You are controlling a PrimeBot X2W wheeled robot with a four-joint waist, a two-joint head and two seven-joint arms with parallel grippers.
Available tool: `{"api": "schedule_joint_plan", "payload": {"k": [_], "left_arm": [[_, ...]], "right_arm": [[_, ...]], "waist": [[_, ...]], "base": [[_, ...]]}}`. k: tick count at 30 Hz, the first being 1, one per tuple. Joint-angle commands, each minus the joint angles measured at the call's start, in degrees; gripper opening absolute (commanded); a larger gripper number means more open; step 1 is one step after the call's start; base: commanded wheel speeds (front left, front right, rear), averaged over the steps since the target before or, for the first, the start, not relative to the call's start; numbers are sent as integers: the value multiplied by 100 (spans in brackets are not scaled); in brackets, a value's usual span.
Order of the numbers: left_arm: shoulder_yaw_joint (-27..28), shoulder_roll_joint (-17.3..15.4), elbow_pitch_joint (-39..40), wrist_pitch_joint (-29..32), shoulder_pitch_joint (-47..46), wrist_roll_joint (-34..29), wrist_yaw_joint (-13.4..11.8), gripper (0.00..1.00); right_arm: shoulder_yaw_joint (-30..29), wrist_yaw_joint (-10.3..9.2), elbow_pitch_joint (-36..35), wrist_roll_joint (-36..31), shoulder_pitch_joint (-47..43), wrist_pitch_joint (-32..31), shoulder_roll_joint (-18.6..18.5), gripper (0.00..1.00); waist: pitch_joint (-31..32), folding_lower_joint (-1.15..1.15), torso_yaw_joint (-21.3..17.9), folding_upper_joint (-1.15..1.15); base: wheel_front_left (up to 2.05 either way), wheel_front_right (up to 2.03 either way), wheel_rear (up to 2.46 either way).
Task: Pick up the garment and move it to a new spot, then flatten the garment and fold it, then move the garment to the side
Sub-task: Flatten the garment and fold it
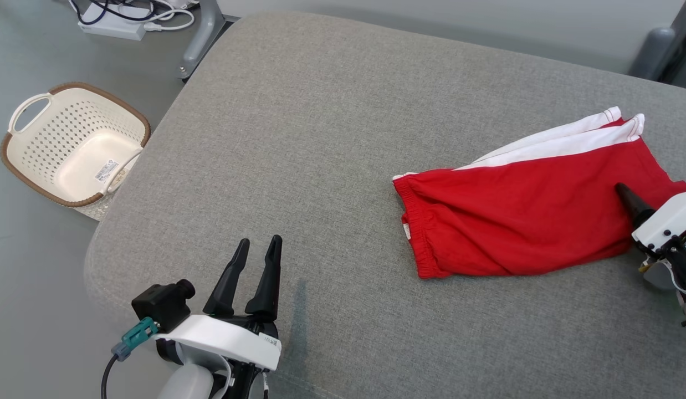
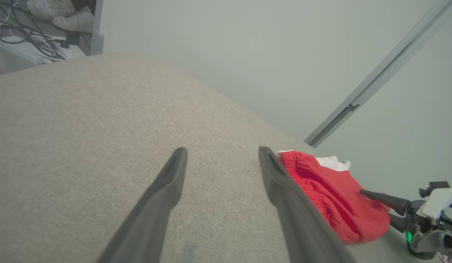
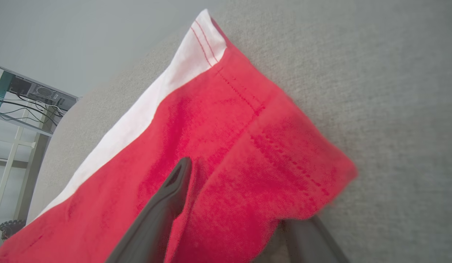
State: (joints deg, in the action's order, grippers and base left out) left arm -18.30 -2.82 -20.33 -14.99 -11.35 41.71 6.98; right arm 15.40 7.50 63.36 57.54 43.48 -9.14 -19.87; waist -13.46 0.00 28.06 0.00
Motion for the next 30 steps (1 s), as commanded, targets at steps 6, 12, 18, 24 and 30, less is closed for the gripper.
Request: {"api": "schedule_joint_plan", "payload": {"k": [6,12,18,24,30], "left_arm": [[-37,-22,77,-17,-118,78,-51,100],[-86,-22,117,-17,-161,148,-88,100],[-98,-22,103,-17,-179,175,-110,100],[-58,-23,45,-17,-107,72,-107,100],[-17,-21,1,-17,-27,13,-82,100]], "right_arm": [[74,-2,272,22,121,-140,100,100],[228,-2,279,-121,259,-6,45,0],[228,-2,197,-59,317,322,9,0],[94,-2,151,143,83,801,-17,0],[-2,-2,73,328,-191,1113,9,0]], "waist": [[-96,0,116,0],[-184,0,122,0],[-188,0,92,0],[-15,0,-47,0],[173,0,-223,0]], "base": [[0,0,0],[0,0,0],[0,0,0],[0,0,0],[0,0,0]]}}
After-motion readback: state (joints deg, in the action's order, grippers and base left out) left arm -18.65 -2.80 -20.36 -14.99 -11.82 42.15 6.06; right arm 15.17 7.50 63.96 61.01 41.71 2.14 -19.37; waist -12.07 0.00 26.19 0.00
